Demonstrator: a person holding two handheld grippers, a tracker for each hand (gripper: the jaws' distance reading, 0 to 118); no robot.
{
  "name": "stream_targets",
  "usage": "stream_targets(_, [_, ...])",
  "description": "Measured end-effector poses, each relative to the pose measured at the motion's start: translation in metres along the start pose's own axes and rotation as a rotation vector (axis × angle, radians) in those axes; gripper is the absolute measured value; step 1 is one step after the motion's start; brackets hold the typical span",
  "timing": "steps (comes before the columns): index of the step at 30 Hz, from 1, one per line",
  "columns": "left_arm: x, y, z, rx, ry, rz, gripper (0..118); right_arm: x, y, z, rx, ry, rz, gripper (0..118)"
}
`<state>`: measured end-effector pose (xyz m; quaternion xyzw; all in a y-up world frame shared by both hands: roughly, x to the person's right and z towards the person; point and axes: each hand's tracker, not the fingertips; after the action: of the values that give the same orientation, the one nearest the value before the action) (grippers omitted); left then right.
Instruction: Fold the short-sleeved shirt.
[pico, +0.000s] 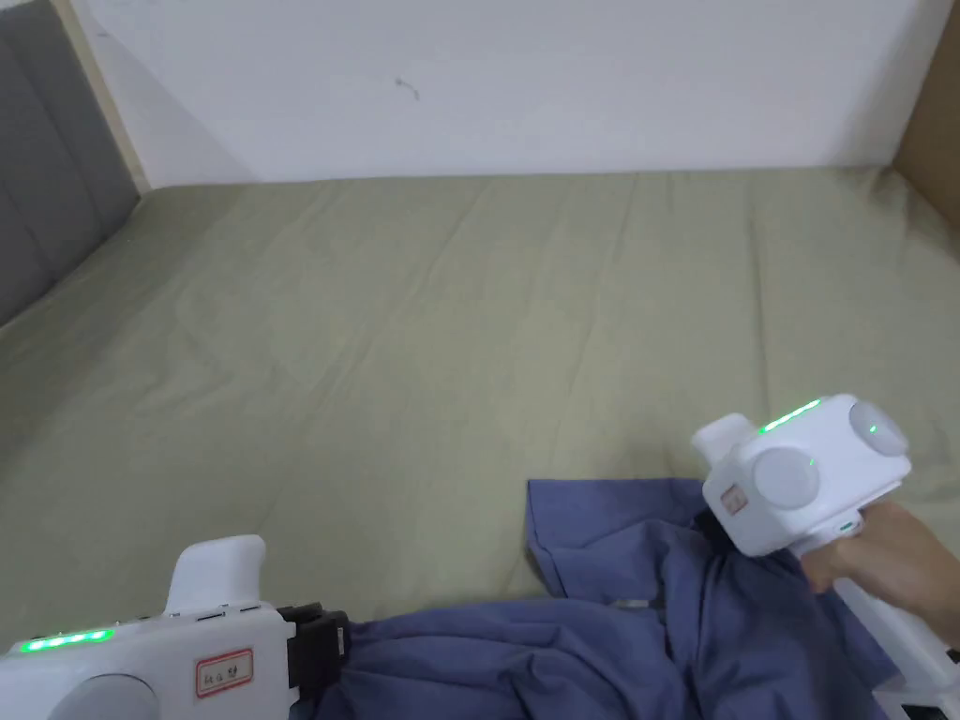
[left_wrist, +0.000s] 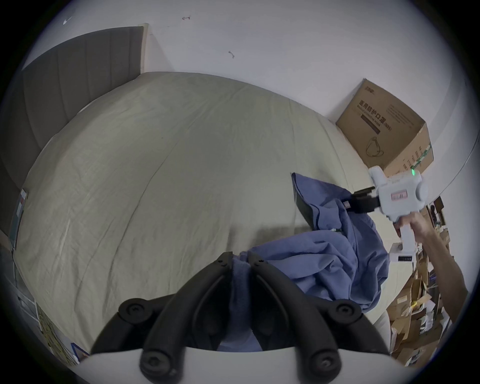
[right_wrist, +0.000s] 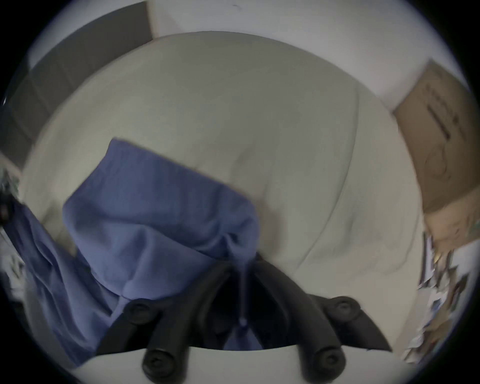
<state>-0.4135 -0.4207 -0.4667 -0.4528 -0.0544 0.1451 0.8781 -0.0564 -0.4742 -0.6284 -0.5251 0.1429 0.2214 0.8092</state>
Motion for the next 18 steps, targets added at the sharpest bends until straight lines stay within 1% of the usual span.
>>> stream_targets(1, [0.0,-0.001,0.002,0.0,0.002,0.001,7,-0.009,-0.001,0.001,-0.004,-0.039,0.048,3])
stream_targets(2, [0.0,-0.001,0.004,-0.003,0.007,-0.001,7,-0.016,-0.003,-0.002,-0.009,-0.058,0.124,3])
stream_targets(3, [0.001,-0.001,0.006,-0.006,0.014,-0.005,7,-0.02,-0.004,0.0,-0.006,-0.085,0.137,3])
stream_targets(4, [0.001,-0.001,0.009,-0.005,0.021,-0.011,7,-0.02,-0.004,0.002,-0.006,-0.077,0.107,3])
stream_targets(7, [0.0,0.0,0.016,0.003,0.033,-0.006,7,0.017,-0.001,0.01,0.011,0.039,-0.118,3])
stream_targets(8, [0.0,0.001,0.019,0.006,0.037,0.001,7,0.028,-0.004,0.02,0.043,0.052,-0.176,3])
stream_targets(10, [0.001,0.005,0.026,0.026,0.041,-0.008,7,0.04,-0.012,0.048,0.095,0.043,-0.204,3])
stream_targets(13, [0.008,0.013,0.041,0.074,0.086,-0.048,7,0.07,-0.025,0.093,0.171,0.02,-0.243,3])
stream_targets(16, [0.016,0.021,0.057,0.106,0.119,-0.084,7,0.093,-0.044,0.144,0.246,0.025,-0.315,3])
stream_targets(18, [0.021,0.025,0.07,0.145,0.133,-0.081,7,0.109,-0.06,0.175,0.3,0.034,-0.364,3])
